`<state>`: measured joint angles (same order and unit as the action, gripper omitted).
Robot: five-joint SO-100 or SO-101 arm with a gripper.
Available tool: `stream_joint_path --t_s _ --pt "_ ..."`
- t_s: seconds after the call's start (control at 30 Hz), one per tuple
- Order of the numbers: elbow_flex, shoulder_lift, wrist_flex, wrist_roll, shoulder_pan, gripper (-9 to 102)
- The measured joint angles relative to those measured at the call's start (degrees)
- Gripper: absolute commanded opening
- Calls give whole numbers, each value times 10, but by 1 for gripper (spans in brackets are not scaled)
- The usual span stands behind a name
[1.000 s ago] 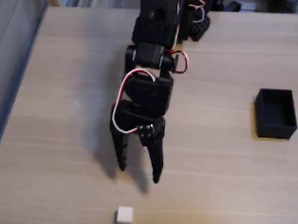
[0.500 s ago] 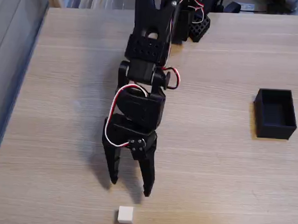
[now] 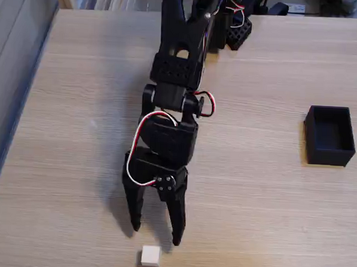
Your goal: Pick a white block and place it in the black box.
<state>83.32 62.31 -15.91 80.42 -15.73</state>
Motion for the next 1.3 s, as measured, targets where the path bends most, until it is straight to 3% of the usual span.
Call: stream_joint_path --t_s 1.3 --pt "-97 -115 65 18 2 32"
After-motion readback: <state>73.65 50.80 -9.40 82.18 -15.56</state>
